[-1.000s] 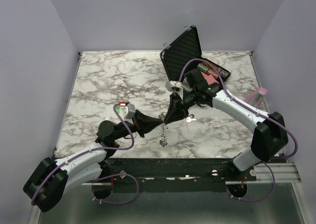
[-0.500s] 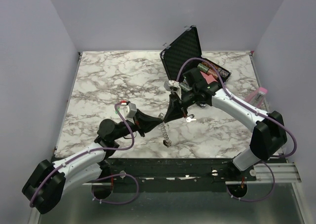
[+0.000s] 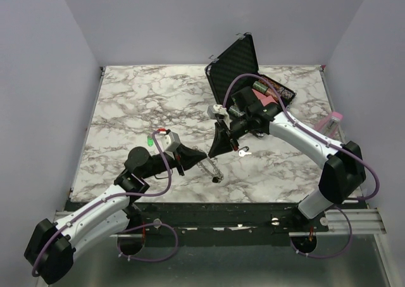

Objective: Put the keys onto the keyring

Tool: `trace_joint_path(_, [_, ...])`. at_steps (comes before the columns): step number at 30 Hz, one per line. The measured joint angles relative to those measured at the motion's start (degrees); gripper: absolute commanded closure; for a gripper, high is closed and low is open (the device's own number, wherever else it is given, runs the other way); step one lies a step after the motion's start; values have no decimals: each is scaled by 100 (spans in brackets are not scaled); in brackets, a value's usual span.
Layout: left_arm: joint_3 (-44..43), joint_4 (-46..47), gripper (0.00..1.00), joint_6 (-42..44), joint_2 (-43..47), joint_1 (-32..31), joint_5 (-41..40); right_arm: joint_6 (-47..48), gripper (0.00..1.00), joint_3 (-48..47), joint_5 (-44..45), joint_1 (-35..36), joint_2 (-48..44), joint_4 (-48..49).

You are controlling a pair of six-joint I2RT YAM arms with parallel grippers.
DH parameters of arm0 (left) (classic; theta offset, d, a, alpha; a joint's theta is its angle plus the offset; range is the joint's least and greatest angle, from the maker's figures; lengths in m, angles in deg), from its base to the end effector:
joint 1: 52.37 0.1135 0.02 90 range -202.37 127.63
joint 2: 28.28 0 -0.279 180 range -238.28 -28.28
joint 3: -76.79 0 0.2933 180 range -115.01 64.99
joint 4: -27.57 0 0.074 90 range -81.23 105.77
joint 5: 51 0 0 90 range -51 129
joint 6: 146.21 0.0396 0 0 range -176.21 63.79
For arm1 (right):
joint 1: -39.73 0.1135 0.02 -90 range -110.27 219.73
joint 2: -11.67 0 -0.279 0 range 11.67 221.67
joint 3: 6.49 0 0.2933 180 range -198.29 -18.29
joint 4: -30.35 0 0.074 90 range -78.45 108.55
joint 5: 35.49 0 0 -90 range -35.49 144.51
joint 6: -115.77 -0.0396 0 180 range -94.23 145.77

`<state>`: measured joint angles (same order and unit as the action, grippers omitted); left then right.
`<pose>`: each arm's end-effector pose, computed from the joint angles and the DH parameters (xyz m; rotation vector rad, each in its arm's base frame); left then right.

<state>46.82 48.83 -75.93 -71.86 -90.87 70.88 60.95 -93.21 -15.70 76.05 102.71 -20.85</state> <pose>0.1510 -0.1469 0.2511 0.7290 1.4019 -1.2102 0.2736 0.2474 0.2983 -1.6305 1.4653 1.5121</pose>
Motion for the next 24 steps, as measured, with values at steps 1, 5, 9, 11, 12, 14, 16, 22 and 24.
trace_joint_path(1, [-26, -101, 100, 44, 7, 0, -2, 37, 99, -4, 11, 2, 9, -22])
trace_joint_path(5, [-105, -369, 100, 146, -7, -17, -2, 122, 99, -4, 42, 2, 50, -122])
trace_joint_path(9, [-160, -505, 100, 192, -33, -24, -4, 199, 98, -4, 59, 2, 59, -197])
trace_joint_path(11, [-186, -555, 100, 201, -35, -24, -13, 221, 90, -4, 59, 0, 61, -223])
trace_joint_path(12, [-186, -560, 100, 203, -33, -26, -17, 232, 77, -4, 59, 2, 61, -227])
trace_joint_path(14, [-184, -573, 100, 203, -2, -24, -44, 214, 64, -7, 55, 2, 61, -229])
trace_joint_path(16, [-140, -577, 100, 199, 76, -24, -90, 203, 58, -24, 50, -2, 61, -275])
trace_joint_path(22, [133, -509, 100, 212, 409, -24, -140, 243, 53, -70, 57, -46, 44, -382])
trace_joint_path(24, [197, -505, 100, 229, 501, -24, -140, 264, 52, -68, 57, -101, 9, -404])
